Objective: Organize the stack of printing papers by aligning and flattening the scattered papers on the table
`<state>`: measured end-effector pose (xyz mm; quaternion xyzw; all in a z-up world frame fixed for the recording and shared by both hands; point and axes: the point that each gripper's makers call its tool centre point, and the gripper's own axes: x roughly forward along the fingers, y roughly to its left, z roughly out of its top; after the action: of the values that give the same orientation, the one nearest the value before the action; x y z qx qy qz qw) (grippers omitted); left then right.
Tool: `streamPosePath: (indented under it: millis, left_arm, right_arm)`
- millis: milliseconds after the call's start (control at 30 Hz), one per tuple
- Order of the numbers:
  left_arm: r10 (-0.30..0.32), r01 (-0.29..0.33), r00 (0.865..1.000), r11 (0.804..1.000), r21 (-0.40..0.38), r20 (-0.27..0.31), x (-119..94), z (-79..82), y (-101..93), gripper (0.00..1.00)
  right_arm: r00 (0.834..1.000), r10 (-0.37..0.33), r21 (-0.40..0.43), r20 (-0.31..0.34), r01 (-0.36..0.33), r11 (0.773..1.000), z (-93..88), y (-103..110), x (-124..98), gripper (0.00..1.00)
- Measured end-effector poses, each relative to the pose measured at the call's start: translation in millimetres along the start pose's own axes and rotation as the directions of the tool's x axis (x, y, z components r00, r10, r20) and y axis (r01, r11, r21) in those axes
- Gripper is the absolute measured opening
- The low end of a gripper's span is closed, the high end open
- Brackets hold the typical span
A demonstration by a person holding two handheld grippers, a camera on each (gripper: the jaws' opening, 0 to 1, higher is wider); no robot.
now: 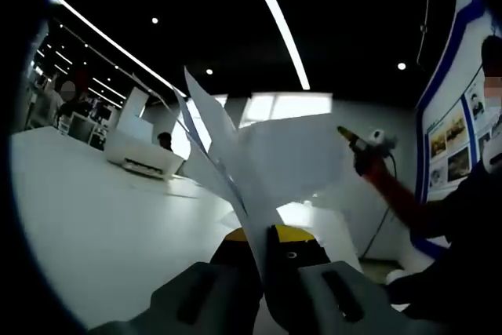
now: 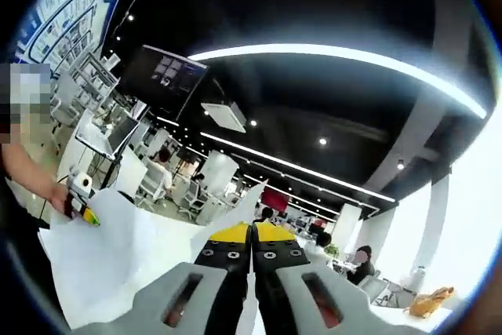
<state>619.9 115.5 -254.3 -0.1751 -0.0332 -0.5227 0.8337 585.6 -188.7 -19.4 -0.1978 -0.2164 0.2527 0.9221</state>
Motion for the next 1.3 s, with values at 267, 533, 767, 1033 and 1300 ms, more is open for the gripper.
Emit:
streamPosePath:
  millis: [267, 533, 767, 1033, 1300]
  left_arm:
    - [0.011, -0.011, 1.0, 1.0, 0.015, -0.006, -0.4, -0.6, 0.9, 0.07]
    - [0.01, -0.01, 1.0, 1.0, 0.012, -0.003, -0.5, -0.1, 0.5, 0.07]
    - [0.009, -0.009, 1.0, 1.0, 0.009, 0.007, -1.0, 1.7, 0.5, 0.08]
    - [0.024, -0.023, 0.998, 1.0, -0.019, 0.054, -5.9, 9.2, 5.5, 0.08]
    - [0.035, -0.032, 0.996, 0.998, -0.046, 0.078, -7.1, 12.8, 8.7, 0.08]
  right_arm:
    - [0.99, 0.006, 0.071, 0.144, -0.016, 0.997, 53.6, 15.5, 7.7, 0.0]
    - [0.96, -0.052, 0.247, 0.274, -0.018, 0.969, 80.5, 23.2, 16.4, 0.0]
    - [0.952, -0.079, 0.385, 0.297, -0.044, 0.922, 69.7, 36.7, 25.2, 0.0]
    - [0.939, -0.193, 0.581, 0.286, -0.01, 0.814, 21.2, 58.6, 23.0, 0.0]
    - [0.95, -0.221, 0.753, 0.219, -0.021, 0.658, -29.0, 81.4, 24.1, 0.0]
